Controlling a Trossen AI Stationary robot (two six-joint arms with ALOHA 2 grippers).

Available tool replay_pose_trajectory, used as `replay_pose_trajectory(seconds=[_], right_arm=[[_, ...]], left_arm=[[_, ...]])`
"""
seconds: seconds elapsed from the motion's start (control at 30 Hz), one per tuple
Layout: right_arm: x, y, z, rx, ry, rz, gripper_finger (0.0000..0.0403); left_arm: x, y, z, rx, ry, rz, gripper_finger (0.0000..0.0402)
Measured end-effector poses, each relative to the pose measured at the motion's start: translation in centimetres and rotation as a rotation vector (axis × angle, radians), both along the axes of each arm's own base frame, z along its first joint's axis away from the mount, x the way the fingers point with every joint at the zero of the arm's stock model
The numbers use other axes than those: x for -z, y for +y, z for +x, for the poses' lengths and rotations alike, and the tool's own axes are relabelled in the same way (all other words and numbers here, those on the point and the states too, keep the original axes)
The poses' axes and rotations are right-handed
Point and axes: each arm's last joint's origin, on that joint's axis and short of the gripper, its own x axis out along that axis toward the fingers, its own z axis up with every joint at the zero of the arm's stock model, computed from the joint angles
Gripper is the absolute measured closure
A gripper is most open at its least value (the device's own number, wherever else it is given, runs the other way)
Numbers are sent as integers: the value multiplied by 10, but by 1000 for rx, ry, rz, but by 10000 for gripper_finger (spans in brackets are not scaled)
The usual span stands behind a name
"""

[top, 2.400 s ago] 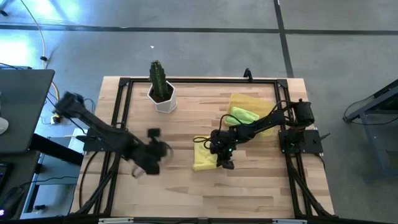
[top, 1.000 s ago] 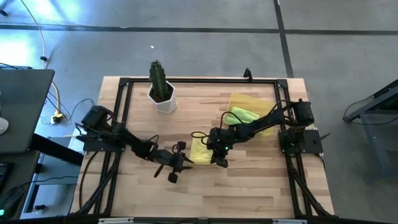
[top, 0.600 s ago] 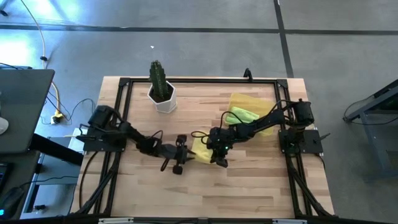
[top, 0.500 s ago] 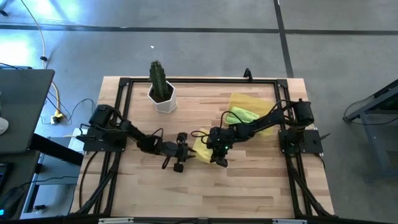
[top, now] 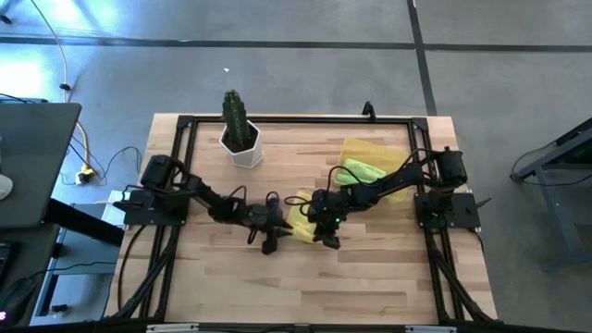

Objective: Roll microfiber towels into tight, uniform cylinder then place into a basket
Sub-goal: Roll the yellow microfiber cloth

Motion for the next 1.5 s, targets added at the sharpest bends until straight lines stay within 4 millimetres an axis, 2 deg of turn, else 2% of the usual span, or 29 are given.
replay_pose_trajectory(seconds=[0.1,0.23,0.37,0.53,0.63,0.77,0.93,1.07,1.27,1.5], right_arm=[[-3,-1,-1,-54,-5,-41,317],[-17,-2,-2,-192,6,-136,256],[-38,0,-6,-305,33,-303,231],[-60,15,-14,-377,22,-528,242],[-71,31,-19,-394,-15,-581,257],[-75,55,-25,-372,-25,-628,272],[-62,81,-36,-348,-56,-716,274],[-47,93,-45,-290,-103,-707,274],[-33,94,-54,-226,-131,-661,274],[-41,96,-56,-277,-202,-761,274]], left_arm=[[0,-6,-1,-73,8,-130,312],[-2,-15,1,-192,-6,-230,312],[-7,-19,10,-272,1,-302,312],[-15,-23,30,-353,133,-353,312],[-23,-25,42,-352,221,-391,312],[-29,-23,51,-344,221,-424,312],[-33,-21,56,-395,206,-475,312],[-34,-22,56,-469,194,-524,312],[-34,-25,56,-503,179,-546,312],[-34,-24,57,-601,150,-596,318]])
